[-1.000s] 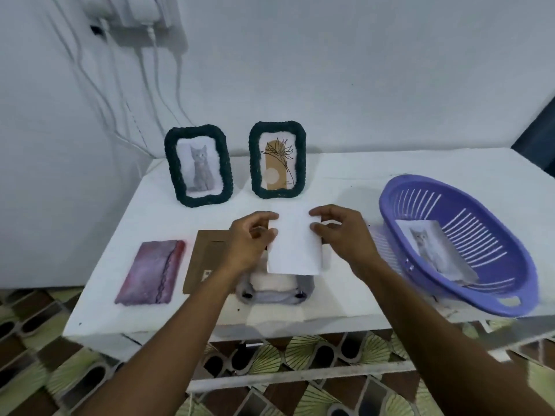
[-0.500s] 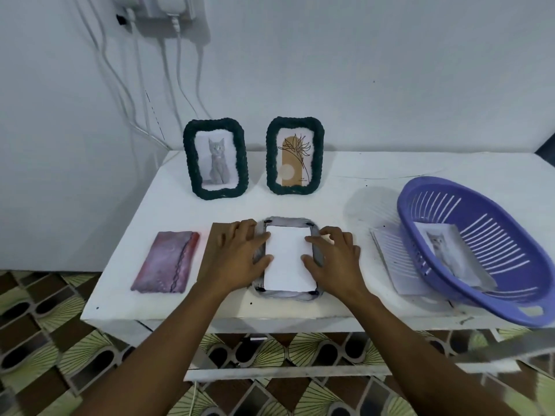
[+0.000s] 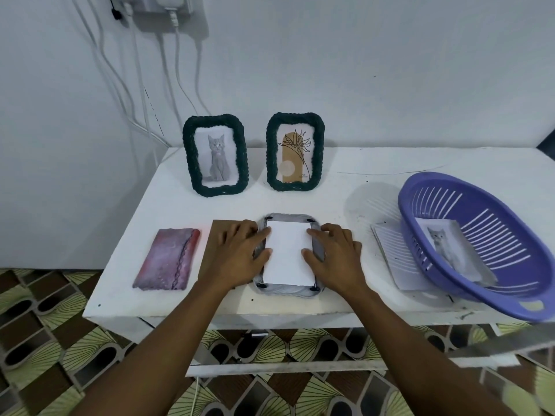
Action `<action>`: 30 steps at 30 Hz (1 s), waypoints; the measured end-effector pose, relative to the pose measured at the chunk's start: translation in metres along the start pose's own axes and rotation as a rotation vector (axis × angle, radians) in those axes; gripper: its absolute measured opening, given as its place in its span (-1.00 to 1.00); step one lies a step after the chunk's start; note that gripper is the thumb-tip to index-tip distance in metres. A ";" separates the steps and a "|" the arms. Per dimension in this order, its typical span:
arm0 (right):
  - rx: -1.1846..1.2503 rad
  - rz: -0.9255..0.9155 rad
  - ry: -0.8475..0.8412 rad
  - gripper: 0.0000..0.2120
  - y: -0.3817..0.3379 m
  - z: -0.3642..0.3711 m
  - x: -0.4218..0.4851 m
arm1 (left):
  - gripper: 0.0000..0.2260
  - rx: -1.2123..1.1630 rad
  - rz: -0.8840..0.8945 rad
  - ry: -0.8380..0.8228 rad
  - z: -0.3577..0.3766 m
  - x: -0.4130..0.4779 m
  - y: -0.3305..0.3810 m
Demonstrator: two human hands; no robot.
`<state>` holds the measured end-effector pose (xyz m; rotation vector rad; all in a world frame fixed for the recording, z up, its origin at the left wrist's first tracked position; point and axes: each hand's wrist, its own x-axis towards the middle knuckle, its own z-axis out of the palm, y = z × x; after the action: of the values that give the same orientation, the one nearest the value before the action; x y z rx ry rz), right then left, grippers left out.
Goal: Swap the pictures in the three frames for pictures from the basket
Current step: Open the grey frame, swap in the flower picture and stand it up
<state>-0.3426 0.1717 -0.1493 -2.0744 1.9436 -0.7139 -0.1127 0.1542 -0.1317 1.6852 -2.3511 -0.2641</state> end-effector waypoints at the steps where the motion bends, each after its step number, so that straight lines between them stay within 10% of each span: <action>1: 0.005 -0.002 0.003 -0.49 0.000 0.000 0.000 | -0.35 -0.006 0.003 0.003 -0.001 0.000 0.000; 20: 0.342 0.060 0.162 -0.59 -0.010 -0.009 -0.005 | -0.49 -0.349 -0.391 0.371 -0.019 -0.033 -0.014; 30: 0.664 0.048 0.117 -0.77 -0.062 -0.043 0.015 | -0.53 -0.486 -0.160 0.409 -0.031 -0.011 0.053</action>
<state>-0.3085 0.1714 -0.0808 -1.5963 1.5050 -1.2794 -0.1478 0.1808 -0.0879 1.5120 -1.6931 -0.4319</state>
